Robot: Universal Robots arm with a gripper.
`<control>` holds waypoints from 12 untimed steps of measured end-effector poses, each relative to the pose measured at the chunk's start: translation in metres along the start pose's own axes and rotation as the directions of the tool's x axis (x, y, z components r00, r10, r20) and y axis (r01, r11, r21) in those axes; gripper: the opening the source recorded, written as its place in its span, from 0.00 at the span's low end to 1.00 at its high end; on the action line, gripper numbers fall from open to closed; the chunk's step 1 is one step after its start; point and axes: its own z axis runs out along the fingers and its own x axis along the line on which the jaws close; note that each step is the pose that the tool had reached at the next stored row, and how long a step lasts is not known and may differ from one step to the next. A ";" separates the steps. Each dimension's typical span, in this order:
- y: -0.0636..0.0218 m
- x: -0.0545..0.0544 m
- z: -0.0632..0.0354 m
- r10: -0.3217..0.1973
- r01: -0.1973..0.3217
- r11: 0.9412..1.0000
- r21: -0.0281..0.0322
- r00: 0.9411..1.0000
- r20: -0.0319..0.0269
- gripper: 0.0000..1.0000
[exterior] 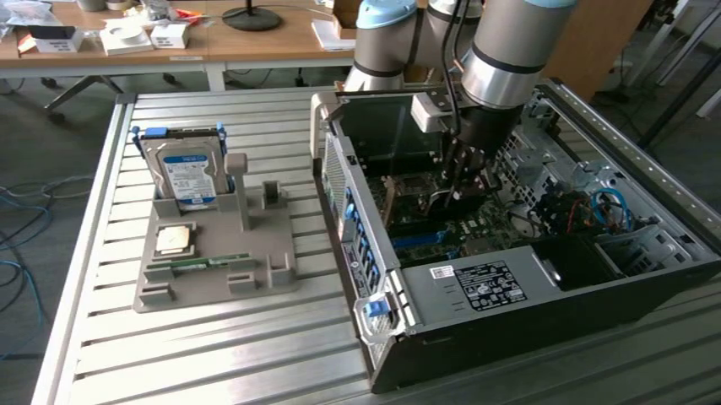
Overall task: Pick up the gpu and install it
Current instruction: 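Insert the gpu into the slot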
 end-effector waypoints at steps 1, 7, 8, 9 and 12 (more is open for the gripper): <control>0.0001 0.000 0.0009 0.000 0.000 1.000 0.000 1.000 0.000 0.26; 0.0004 0.000 0.0033 0.000 0.000 1.000 0.000 1.000 -0.001 0.26; 0.0005 0.000 0.0035 0.000 0.000 1.000 0.000 1.000 0.000 0.26; 0.0005 0.001 0.0035 0.000 0.000 1.000 0.000 1.000 0.000 0.26; 0.0004 0.003 0.0034 0.000 0.000 1.000 0.000 1.000 0.000 0.26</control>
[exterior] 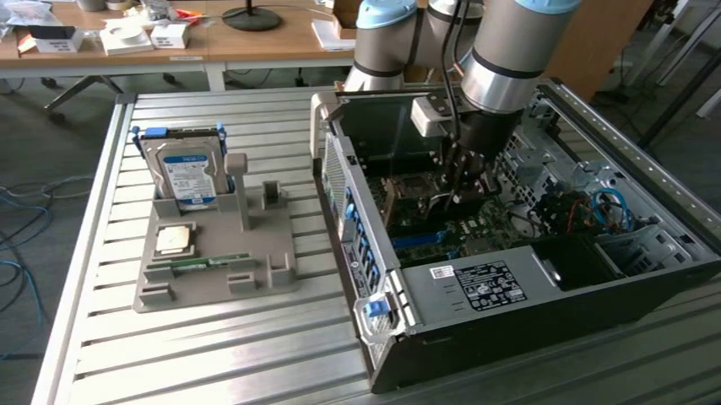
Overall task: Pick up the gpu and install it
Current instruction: 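Insert the gpu into the slot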
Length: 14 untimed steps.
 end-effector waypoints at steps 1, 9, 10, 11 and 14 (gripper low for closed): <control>0.0000 0.001 0.0000 0.000 0.000 1.000 0.000 1.000 0.000 0.26; 0.0012 0.003 -0.0001 0.000 0.000 1.000 0.000 1.000 0.000 0.26; 0.0019 0.003 0.0000 0.000 0.000 1.000 0.000 1.000 0.000 0.26; 0.0025 0.003 0.0000 0.000 0.000 1.000 0.000 1.000 0.000 0.26; 0.0041 0.003 0.0000 0.000 0.000 1.000 0.000 1.000 0.000 0.26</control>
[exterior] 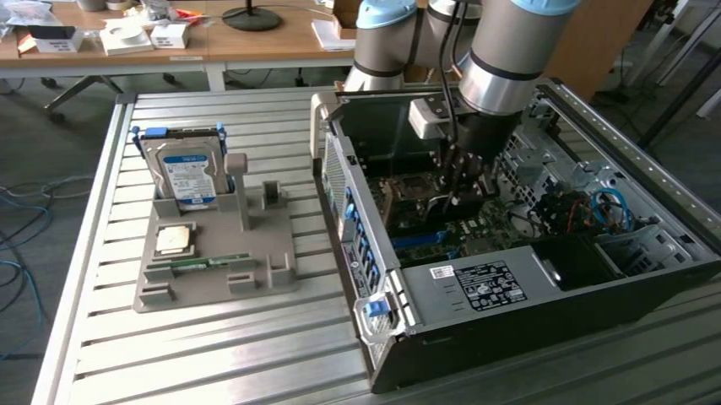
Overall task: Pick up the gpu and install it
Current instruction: 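Insert the gpu into the slot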
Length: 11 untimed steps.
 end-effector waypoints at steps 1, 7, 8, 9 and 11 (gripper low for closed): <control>0.0006 0.000 0.0000 0.000 0.000 1.000 0.000 1.000 0.000 0.26; 0.0018 0.000 0.0002 0.001 -0.001 1.000 0.000 1.000 0.000 0.26; 0.0019 0.000 0.0008 0.003 -0.003 1.000 0.000 1.000 0.000 0.26; 0.0020 0.000 0.0013 0.005 -0.005 1.000 0.000 1.000 0.000 0.26; 0.0022 0.000 0.0022 0.009 -0.009 1.000 0.000 1.000 -0.001 0.26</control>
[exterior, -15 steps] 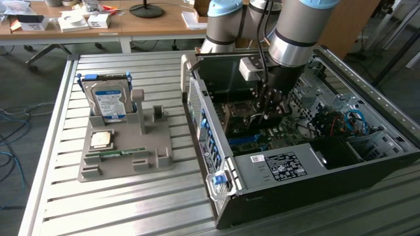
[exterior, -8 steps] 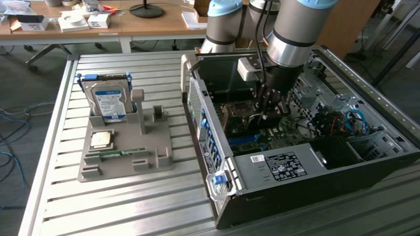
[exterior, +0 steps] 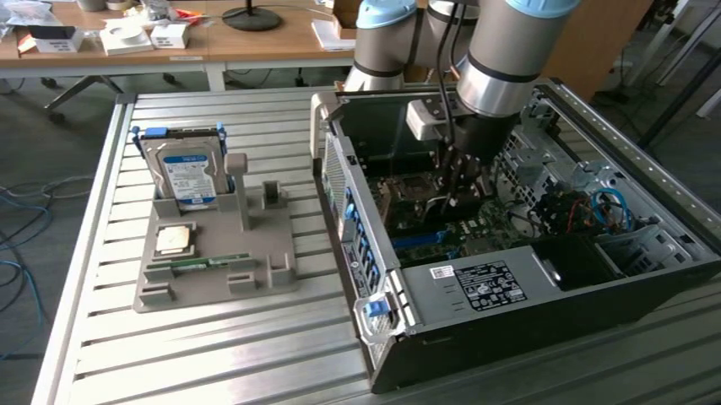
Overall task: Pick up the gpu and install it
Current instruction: 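Insert the gpu into the slot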
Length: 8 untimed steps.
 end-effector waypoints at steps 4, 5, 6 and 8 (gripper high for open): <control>0.0006 0.000 0.0014 0.010 -0.010 1.000 0.000 1.000 -0.002 0.26; 0.0007 0.000 0.0015 0.013 -0.013 1.000 0.000 1.000 -0.003 0.26; 0.0008 0.000 0.0015 0.015 -0.015 1.000 0.000 1.000 -0.004 0.26; 0.0008 0.000 0.0017 0.019 -0.019 1.000 0.001 1.000 -0.004 0.26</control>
